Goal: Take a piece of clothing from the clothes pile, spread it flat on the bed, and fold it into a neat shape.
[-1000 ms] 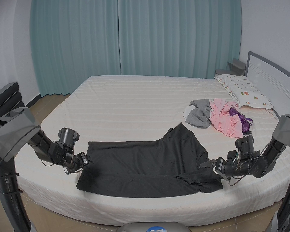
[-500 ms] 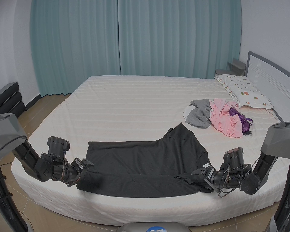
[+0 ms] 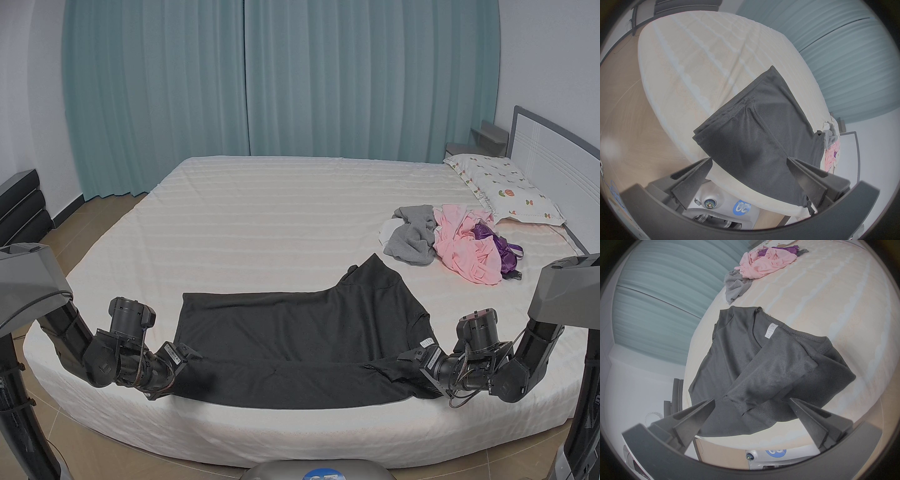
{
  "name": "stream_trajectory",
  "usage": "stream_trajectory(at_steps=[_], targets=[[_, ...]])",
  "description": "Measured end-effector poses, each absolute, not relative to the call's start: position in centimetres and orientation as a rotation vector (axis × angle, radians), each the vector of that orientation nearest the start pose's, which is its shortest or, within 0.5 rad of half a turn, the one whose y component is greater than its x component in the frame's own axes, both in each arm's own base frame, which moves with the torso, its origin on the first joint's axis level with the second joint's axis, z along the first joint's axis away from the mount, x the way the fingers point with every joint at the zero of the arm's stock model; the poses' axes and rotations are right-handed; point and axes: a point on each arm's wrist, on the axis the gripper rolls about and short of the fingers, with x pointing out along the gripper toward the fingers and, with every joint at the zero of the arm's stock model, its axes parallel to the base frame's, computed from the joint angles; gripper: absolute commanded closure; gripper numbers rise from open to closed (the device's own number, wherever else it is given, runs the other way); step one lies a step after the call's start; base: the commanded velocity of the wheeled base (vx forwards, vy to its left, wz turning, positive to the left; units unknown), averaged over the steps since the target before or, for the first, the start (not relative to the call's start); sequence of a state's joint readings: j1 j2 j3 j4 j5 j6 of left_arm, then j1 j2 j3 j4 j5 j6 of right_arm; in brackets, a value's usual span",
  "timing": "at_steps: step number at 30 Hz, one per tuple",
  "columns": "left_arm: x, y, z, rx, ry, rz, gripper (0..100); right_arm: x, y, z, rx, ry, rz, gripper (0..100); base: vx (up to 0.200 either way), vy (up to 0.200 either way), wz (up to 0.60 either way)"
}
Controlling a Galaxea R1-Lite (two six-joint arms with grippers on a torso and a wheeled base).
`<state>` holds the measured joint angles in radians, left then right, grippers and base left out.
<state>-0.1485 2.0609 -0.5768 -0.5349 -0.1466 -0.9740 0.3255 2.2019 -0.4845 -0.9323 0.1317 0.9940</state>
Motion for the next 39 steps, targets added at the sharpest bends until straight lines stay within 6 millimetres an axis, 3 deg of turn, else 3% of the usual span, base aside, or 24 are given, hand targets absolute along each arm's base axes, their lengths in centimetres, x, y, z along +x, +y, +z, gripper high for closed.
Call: stream_trajectory(at_steps=[32, 33, 39], targets=[[28.7, -4.6, 1.0, -0.882, 1.016, 0.225, 0, 29.1, 9.5, -2.0, 0.863, 0.895, -0.061, 0, 0.0, 0.0, 0.0], [28.7, -4.6, 1.0, -0.882, 1.016, 0.225, 0, 29.2, 9.5, -2.1, 0.863, 0.894, -0.062, 100, 0.0, 0.0, 0.0], [28.7, -4.6, 1.0, -0.882, 1.016, 0.225, 0, 29.5, 9.4, -2.4, 0.854, 0.882, -0.087, 100, 0.0, 0.0, 0.0]])
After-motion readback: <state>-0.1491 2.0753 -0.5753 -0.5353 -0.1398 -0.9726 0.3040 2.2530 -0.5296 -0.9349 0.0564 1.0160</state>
